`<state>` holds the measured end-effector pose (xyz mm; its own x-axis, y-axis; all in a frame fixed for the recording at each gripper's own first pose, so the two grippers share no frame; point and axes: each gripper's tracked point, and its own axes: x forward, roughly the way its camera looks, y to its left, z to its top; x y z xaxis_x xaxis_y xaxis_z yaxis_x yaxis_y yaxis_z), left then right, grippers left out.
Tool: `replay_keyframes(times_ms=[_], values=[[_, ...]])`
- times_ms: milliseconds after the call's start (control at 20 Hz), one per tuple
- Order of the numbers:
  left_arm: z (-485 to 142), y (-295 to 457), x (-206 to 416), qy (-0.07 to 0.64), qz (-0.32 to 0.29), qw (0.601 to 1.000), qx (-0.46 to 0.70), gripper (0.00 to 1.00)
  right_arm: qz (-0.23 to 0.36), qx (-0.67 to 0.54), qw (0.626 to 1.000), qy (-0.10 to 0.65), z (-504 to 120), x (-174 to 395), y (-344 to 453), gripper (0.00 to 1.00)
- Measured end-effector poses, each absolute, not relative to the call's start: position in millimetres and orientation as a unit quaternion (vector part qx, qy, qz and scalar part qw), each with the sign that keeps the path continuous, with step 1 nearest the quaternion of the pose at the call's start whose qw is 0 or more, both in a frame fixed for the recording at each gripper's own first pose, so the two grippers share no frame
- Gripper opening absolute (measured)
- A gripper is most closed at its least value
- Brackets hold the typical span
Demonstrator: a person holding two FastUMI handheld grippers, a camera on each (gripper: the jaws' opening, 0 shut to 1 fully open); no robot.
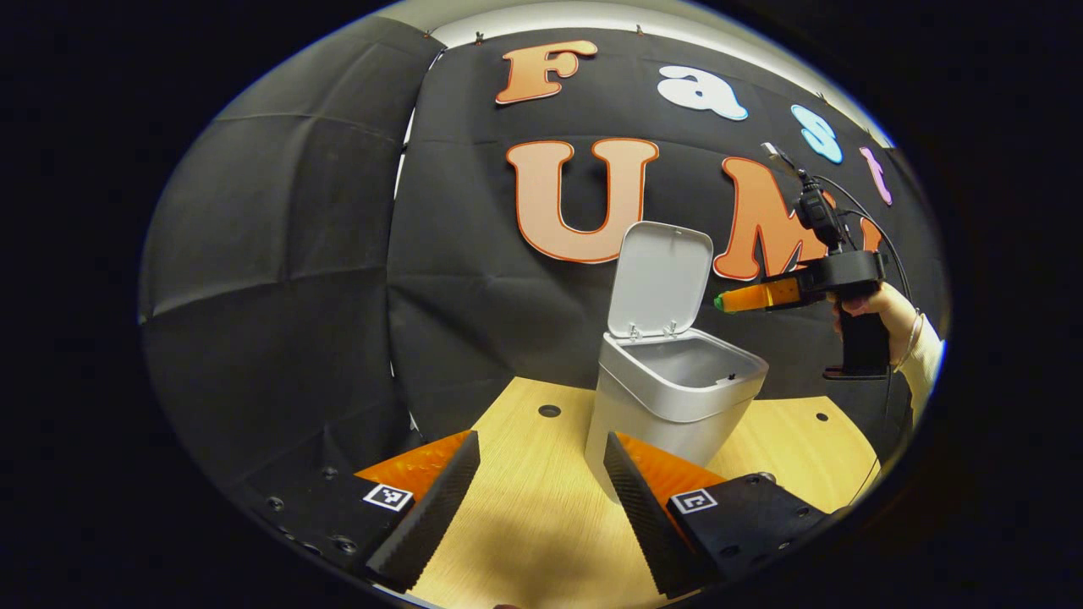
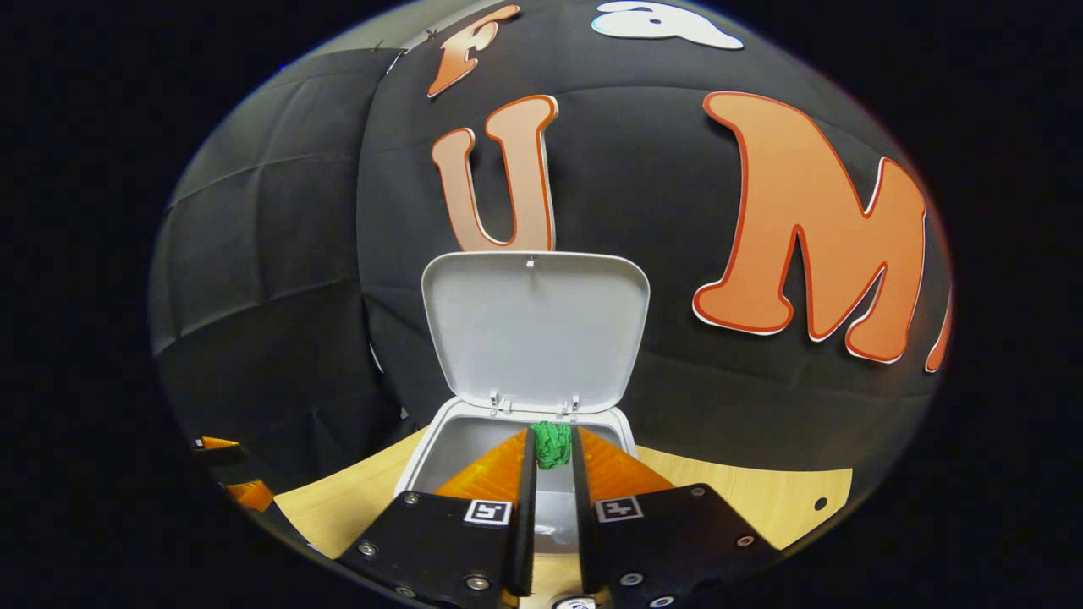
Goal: Press the lid of the desktop garbage bin to open it, pick up the crumpled paper on the desktop and throw it into the bin, then pick up the pop can on the desktop and drop it into the bin, and finally close the garbage bin lid.
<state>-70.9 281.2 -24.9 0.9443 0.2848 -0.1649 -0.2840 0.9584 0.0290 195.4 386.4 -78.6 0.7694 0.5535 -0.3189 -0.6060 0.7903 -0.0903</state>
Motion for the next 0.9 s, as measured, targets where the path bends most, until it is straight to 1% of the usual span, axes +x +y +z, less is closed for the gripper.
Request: replay_keyframes(times_ms=[50,100,150,200,250,300,350,450,550,800,900], values=[[-25.3,281.1,-69.8,0.084,0.142,0.986,0.003,0.94,0.312,-0.091,0.934,0.146,-83.3,196.2,391.9,0.27],[-25.7,279.6,-68.3,0.085,0.141,0.986,0.004,0.94,0.313,-0.088,0.934,0.150,-85.3,194.5,392.6,0.46],[-25.9,280.4,-69.4,0.086,0.141,0.986,0.005,0.94,0.316,-0.085,0.933,0.151,-86.7,193.3,395.9,0.60],[-26.2,280.0,-69.6,0.087,0.140,0.986,0.004,0.94,0.317,-0.086,0.933,0.150,-86.9,192.6,398.1,0.64],[-27.0,279.9,-68.9,0.087,0.139,0.986,0.004,0.95,0.317,-0.089,0.933,0.148,-86.3,192.6,399.7,0.75],[-26.7,279.5,-68.2,0.087,0.138,0.986,0.004,0.94,0.317,-0.092,0.933,0.147,-86.4,192.6,399.5,0.71],[-25.8,279.2,-67.4,0.087,0.138,0.987,0.004,0.94,0.318,-0.093,0.932,0.145,-84.8,190.2,398.2,0.87],[-23.9,275.7,-66.8,0.085,0.135,0.987,0.004,0.94,0.318,-0.095,0.932,0.144,-83.4,188.8,395.1,0.92],[-22.5,269.2,-64.5,0.084,0.131,0.988,0.004,0.94,0.317,-0.089,0.934,0.142,-80.1,187.2,389.0,0.95],[-19.8,244.7,-54.1,0.081,0.111,0.991,0.006,0.94,0.307,-0.063,0.939,0.140,-63.6,176.5,354.6,0.94],[-20.9,229.1,-50.0,0.082,0.099,0.992,0.008,0.94,0.301,-0.053,0.944,0.126,-48.2,168.8,332.5,0.94]])
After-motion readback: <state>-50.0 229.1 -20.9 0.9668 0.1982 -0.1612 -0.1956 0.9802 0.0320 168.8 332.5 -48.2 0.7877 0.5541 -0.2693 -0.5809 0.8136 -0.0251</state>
